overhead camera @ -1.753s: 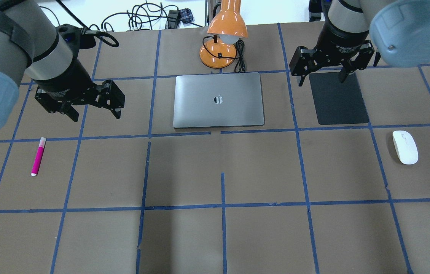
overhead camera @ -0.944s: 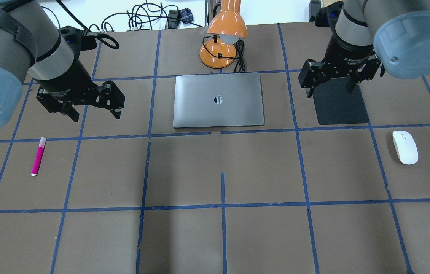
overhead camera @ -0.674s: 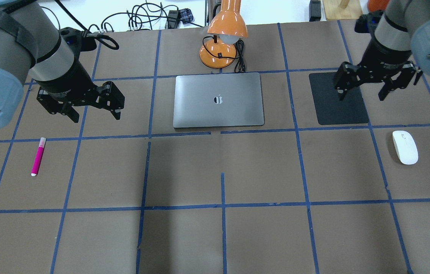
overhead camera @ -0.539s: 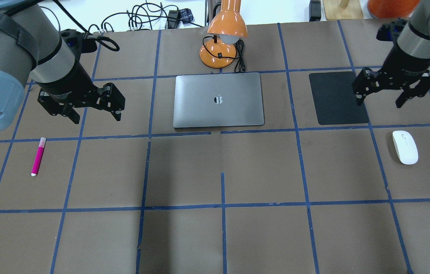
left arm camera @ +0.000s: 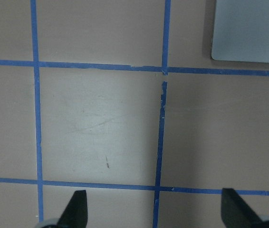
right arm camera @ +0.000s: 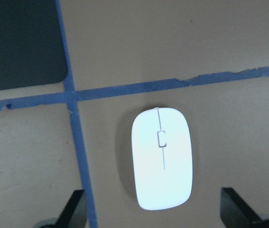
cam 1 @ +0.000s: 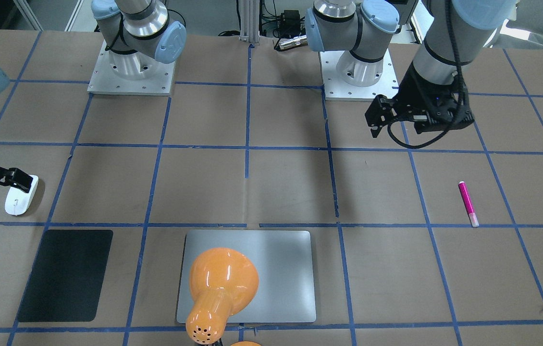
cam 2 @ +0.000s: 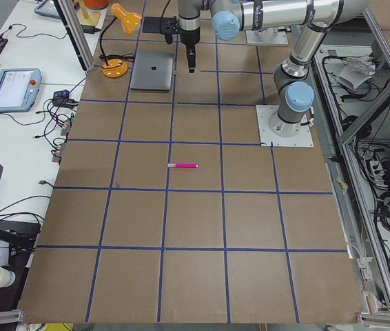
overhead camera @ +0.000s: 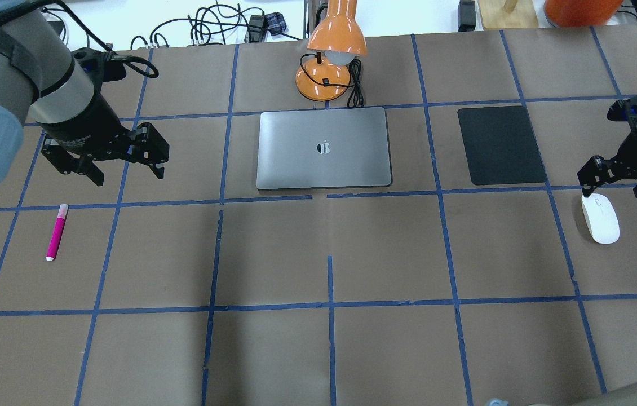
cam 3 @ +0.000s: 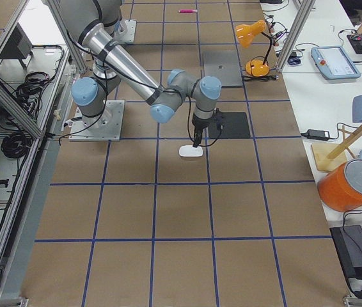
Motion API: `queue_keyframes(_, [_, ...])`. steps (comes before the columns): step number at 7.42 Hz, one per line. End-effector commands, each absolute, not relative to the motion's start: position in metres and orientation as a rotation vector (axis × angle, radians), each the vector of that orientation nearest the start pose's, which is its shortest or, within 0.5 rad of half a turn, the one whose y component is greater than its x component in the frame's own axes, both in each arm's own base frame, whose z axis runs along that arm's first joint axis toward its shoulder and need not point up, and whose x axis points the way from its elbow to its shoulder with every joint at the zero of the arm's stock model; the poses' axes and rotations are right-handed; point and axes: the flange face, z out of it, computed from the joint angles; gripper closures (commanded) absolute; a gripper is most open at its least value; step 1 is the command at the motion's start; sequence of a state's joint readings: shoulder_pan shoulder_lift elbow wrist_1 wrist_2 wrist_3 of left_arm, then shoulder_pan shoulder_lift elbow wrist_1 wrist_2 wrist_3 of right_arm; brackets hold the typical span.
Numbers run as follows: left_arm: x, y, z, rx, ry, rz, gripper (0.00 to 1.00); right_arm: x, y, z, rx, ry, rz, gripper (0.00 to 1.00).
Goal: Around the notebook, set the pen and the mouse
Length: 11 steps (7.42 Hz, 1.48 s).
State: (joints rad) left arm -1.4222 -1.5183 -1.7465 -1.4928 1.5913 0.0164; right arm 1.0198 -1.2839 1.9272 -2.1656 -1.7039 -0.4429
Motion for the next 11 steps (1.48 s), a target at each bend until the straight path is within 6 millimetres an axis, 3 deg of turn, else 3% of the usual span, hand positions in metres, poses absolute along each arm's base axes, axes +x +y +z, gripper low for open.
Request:
queue_keyframes(1, [0.016,-0.481,0.428,-0.132,3.129,0.098,0.00,-0.188,-0.511,0.205,0.164,3.217,0.193,0.00])
queue_keyframes(3, [0.100,-0.488,0.390,-0.201,3.147,0.148,0.00,-0.186,-0.509,0.188,0.157,3.193,0.235,0.00])
queue_keyframes(4, [0.129,-0.498,0.366,-0.134,3.153,0.141,0.00,-0.186,-0.508,0.184,0.156,3.191,0.244,0.00])
queue_keyframes(5, [0.146,-0.502,0.344,-0.052,3.171,0.188,0.00,-0.187,-0.508,0.181,0.153,3.191,0.257,0.00])
queue_keyframes(7, [0.193,-0.501,0.292,-0.075,3.188,0.210,0.00,-0.187,-0.508,0.174,0.148,3.187,0.277,0.00])
queue_keyframes(8, [0.202,-0.504,0.270,0.058,3.169,0.177,0.00,-0.187,-0.509,0.174,0.148,3.182,0.272,0.01])
queue_keyframes(9, [0.215,-0.499,0.246,0.091,3.184,0.196,0.00,-0.187,-0.508,0.172,0.145,3.183,0.282,0.11])
queue_keyframes(10, [0.231,-0.504,0.239,0.098,3.144,0.159,0.00,-0.187,-0.507,0.169,0.142,3.174,0.309,0.30])
queue_keyframes(11, [0.237,-0.503,0.223,0.140,3.120,0.190,0.00,-0.187,-0.508,0.167,0.137,3.174,0.309,0.42])
